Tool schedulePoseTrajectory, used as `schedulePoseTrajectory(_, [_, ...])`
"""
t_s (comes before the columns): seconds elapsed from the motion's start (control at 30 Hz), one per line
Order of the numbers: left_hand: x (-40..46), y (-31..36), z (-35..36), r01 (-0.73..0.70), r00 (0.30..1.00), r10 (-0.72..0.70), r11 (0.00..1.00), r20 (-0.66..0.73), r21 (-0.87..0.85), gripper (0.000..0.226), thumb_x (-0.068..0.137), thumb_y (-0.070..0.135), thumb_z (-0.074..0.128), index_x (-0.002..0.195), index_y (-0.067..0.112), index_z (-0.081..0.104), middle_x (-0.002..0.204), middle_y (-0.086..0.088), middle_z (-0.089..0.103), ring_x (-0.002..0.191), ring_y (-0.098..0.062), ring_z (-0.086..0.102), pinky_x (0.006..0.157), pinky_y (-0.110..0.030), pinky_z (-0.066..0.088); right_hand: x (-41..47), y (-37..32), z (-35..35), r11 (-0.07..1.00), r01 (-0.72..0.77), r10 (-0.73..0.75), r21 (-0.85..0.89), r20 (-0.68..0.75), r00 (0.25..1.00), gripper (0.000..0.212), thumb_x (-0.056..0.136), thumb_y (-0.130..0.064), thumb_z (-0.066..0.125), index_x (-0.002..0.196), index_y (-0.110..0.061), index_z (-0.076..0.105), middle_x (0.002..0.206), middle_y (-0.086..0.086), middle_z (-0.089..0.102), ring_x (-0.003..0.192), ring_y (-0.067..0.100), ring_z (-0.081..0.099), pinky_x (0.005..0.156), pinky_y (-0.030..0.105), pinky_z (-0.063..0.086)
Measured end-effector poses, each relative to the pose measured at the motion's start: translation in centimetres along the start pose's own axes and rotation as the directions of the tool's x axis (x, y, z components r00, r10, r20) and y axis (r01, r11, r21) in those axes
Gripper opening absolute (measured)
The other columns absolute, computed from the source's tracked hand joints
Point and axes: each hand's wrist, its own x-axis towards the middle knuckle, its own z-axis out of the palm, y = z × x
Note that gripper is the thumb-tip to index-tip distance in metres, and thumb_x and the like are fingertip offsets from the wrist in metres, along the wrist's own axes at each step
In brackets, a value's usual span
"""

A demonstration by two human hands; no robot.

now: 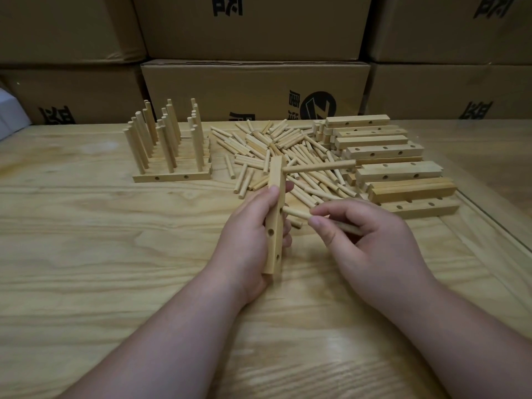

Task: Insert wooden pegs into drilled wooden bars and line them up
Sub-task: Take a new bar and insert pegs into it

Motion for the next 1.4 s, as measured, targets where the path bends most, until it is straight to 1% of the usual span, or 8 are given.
schedulePoseTrajectory(0.1, [0.1, -0.1, 0.1, -0.005, 1.0, 0.005, 0.999, 0.013, 0.044, 0.04, 0.084, 0.042, 0.061, 0.113, 0.019, 0.076, 0.068, -0.001, 0.05, 0.056, -0.01, 0.048, 0.049, -0.024, 0.041, -0.1, 0.1, 0.1, 0.999, -0.004, 0.003, 0.035, 0.049, 0.999, 0.014, 0.087, -0.017, 0.075, 0.098, -0.026, 0.074, 0.088, -0.017, 0.065, 0.085, 0.007, 0.063, 0.065, 0.014, 0.048])
schedulePoseTrajectory(0.27, [0.1, -0.1, 0.1, -0.019, 0.999, 0.017, 0.998, 0.039, 0.066, 0.041, 0.084, 0.045, 0.061, 0.114, 0.022, 0.076, 0.069, 0.0, 0.05, 0.056, -0.01, 0.048, 0.048, -0.024, 0.041, -0.2, 0.1, 0.2, 0.998, -0.02, 0.015, 0.059, 0.076, 0.997, 0.027, 0.086, -0.004, 0.071, 0.1, -0.027, 0.072, 0.087, -0.016, 0.062, 0.079, 0.008, 0.061, 0.059, 0.012, 0.044])
schedulePoseTrajectory(0.5, [-0.3, 0.1, 0.0, -0.021, 0.994, 0.006, 0.99, 0.108, 0.14, 0.029, 0.094, 0.043, 0.061, 0.111, 0.028, 0.078, 0.07, 0.004, 0.054, 0.06, -0.009, 0.049, 0.053, -0.024, 0.043, 0.3, 0.2, -0.6, 1.0, -0.019, 0.018, 0.008, 0.093, 0.995, 0.02, 0.088, -0.016, 0.074, 0.105, -0.026, 0.077, 0.087, -0.014, 0.069, 0.089, 0.0, 0.063, 0.073, 0.006, 0.043])
schedulePoseTrajectory(0.7, [-0.3, 0.1, 0.2, -0.019, 0.999, 0.013, 0.992, 0.051, 0.123, 0.025, 0.101, 0.034, 0.058, 0.115, 0.023, 0.076, 0.071, 0.004, 0.052, 0.059, -0.008, 0.047, 0.051, -0.022, 0.042, 0.2, -0.3, 0.0, 0.999, -0.008, 0.011, -0.045, 0.053, 0.999, 0.018, 0.088, -0.016, 0.074, 0.105, -0.022, 0.078, 0.093, -0.023, 0.067, 0.098, -0.007, 0.061, 0.08, 0.002, 0.041])
schedulePoseTrajectory(0.8, [-0.3, 0.1, 0.2, -0.02, 0.999, 0.018, 0.995, 0.027, 0.1, 0.026, 0.101, 0.034, 0.058, 0.113, 0.022, 0.077, 0.074, -0.002, 0.05, 0.058, -0.009, 0.047, 0.05, -0.022, 0.042, 0.0, -0.6, 0.6, 0.998, -0.013, 0.016, -0.063, 0.042, 0.999, 0.017, 0.089, -0.017, 0.073, 0.103, -0.024, 0.077, 0.086, -0.027, 0.066, 0.096, -0.009, 0.06, 0.079, 0.001, 0.041])
schedulePoseTrajectory(1.03, [-0.3, 0.0, 0.2, -0.009, 0.998, 0.002, 0.995, 0.067, 0.1, 0.032, 0.101, 0.04, 0.054, 0.113, 0.023, 0.078, 0.075, -0.004, 0.055, 0.06, -0.01, 0.049, 0.051, -0.023, 0.044, 0.3, -0.2, 0.4, 0.977, -0.13, 0.116, 0.171, 0.091, 0.989, 0.019, 0.087, -0.013, 0.074, 0.093, -0.031, 0.074, 0.087, -0.032, 0.07, 0.079, -0.015, 0.065, 0.066, -0.001, 0.043])
schedulePoseTrajectory(1.3, [-0.4, -0.2, 0.0, -0.034, 0.997, 0.02, 0.982, 0.081, 0.185, 0.029, 0.093, 0.048, 0.059, 0.11, 0.034, 0.078, 0.074, 0.002, 0.057, 0.063, -0.008, 0.05, 0.054, -0.023, 0.045, 0.5, -0.6, 0.3, 0.991, -0.084, 0.071, 0.104, 0.121, 0.99, 0.033, 0.088, -0.014, 0.074, 0.086, -0.046, 0.067, 0.077, -0.042, 0.065, 0.08, -0.018, 0.064, 0.068, -0.002, 0.043])
schedulePoseTrajectory(1.4, [-0.4, -0.3, 0.0, -0.059, 0.995, 0.04, 0.973, 0.089, 0.222, 0.03, 0.094, 0.045, 0.058, 0.111, 0.031, 0.078, 0.076, 0.004, 0.059, 0.064, -0.008, 0.05, 0.055, -0.023, 0.044, 0.6, -0.2, -0.1, 0.988, -0.116, 0.103, 0.099, 0.134, 0.986, 0.023, 0.087, -0.017, 0.075, 0.09, -0.04, 0.073, 0.075, -0.042, 0.065, 0.082, -0.02, 0.063, 0.068, -0.003, 0.041])
